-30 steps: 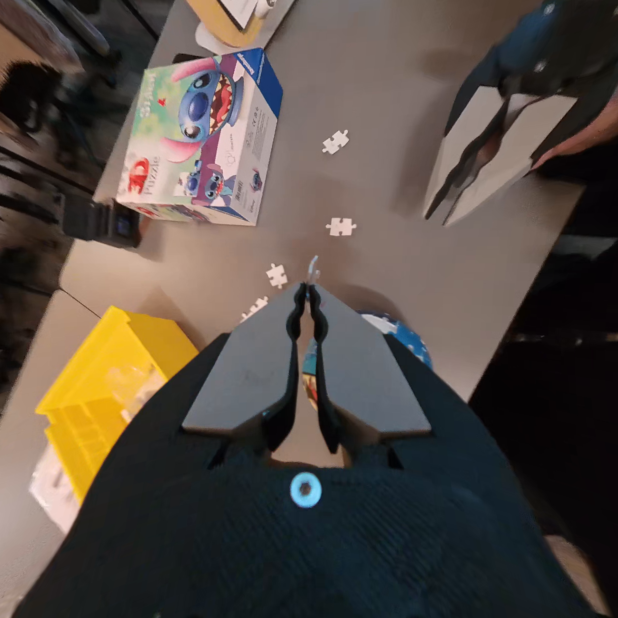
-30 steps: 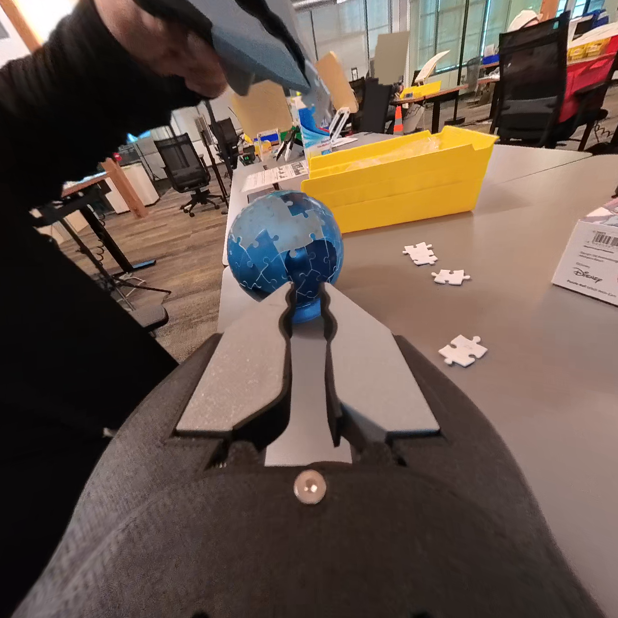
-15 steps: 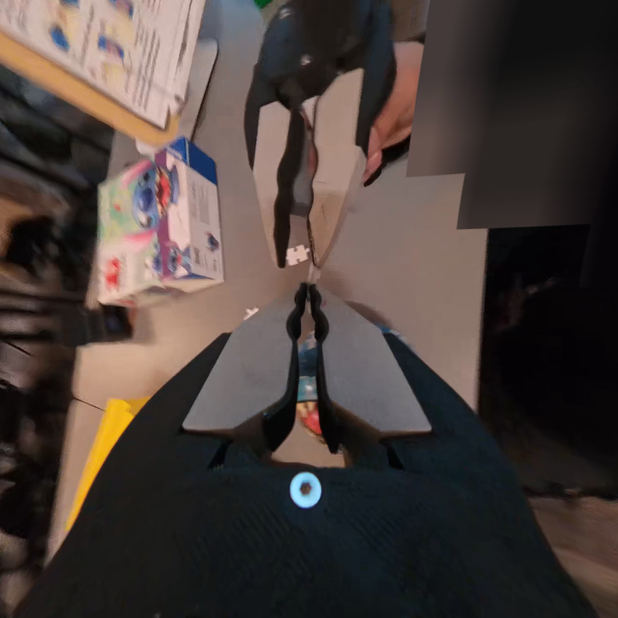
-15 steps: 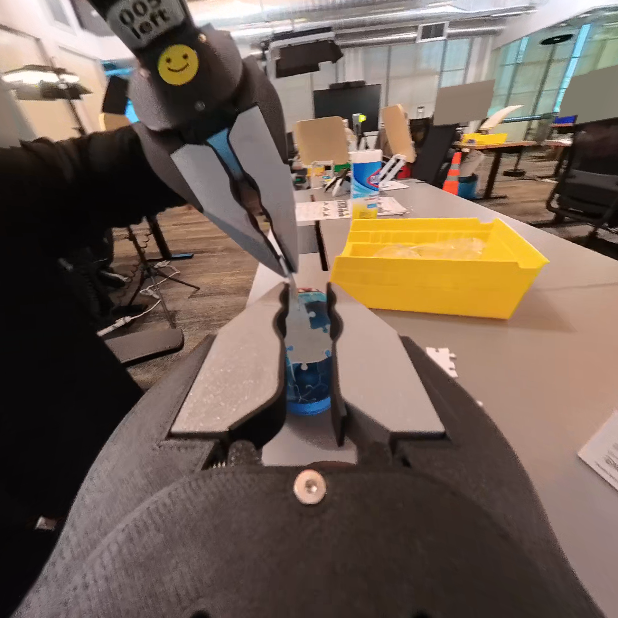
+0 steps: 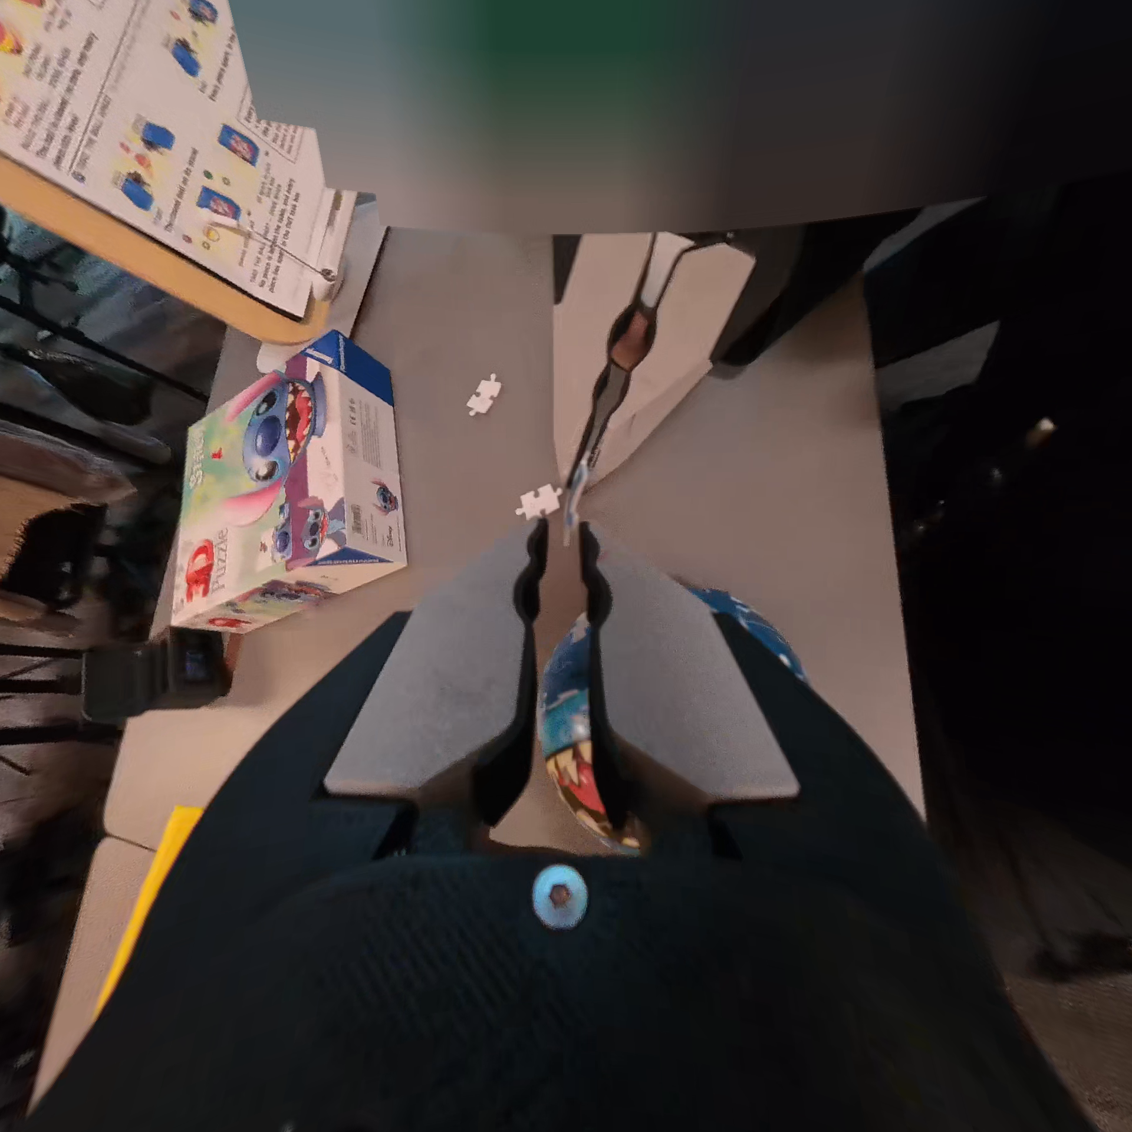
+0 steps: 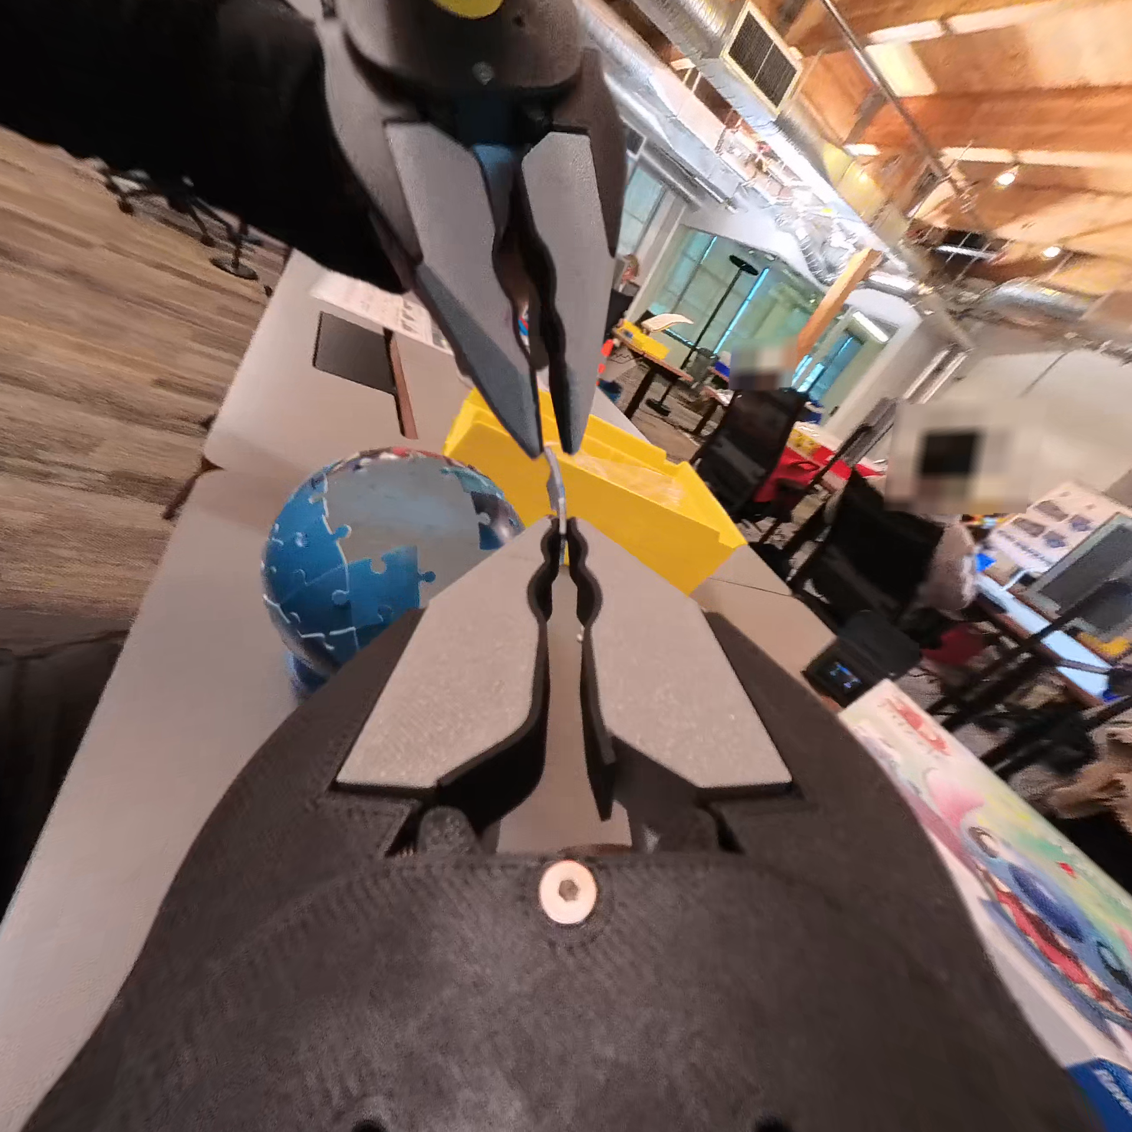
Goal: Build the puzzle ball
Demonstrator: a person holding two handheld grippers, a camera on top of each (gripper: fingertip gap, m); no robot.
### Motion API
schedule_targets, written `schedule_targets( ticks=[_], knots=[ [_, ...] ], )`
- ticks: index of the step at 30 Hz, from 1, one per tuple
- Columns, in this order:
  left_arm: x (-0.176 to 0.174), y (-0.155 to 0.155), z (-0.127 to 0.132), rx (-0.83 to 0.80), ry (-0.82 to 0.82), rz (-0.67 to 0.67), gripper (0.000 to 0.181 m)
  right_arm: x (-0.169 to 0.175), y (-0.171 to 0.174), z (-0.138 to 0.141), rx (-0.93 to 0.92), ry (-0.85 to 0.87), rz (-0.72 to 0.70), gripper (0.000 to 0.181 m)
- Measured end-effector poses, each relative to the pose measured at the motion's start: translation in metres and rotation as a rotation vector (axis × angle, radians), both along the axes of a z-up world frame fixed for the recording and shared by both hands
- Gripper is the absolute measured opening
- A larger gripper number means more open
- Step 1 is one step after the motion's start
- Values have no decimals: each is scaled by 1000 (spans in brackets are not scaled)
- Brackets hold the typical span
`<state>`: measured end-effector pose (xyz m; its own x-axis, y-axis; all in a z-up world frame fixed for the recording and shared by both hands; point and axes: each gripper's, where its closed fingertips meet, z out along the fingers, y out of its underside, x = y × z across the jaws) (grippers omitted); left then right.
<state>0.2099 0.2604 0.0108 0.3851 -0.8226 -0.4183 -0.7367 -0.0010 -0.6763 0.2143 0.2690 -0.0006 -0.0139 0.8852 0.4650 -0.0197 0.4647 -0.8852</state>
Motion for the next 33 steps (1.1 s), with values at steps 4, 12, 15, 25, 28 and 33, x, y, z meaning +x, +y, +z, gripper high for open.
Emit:
schedule_targets(
  ticks=[4,12,15,25,28,33],
  knots=[
    [-20,-1,16,25,-62,64,28,-5,5,-14,73,-17,-47,0],
    [-46,-8,22,111,-57,129,25,-17,10,-37,221,-38,-132,0],
    [-46,-6,11,130,-11,124,25,-13,12,-27,226,21,-142,0],
    [1,10,-13,360,191,-38,25,4,-5,4,469,212,-184,0],
    [6,13,-21,299,201,-31,1,-2,-4,-3,220,171,-58,0],
    [2,24,-11,123,35,95,5,-5,13,0,-461,78,265,0]
  ],
)
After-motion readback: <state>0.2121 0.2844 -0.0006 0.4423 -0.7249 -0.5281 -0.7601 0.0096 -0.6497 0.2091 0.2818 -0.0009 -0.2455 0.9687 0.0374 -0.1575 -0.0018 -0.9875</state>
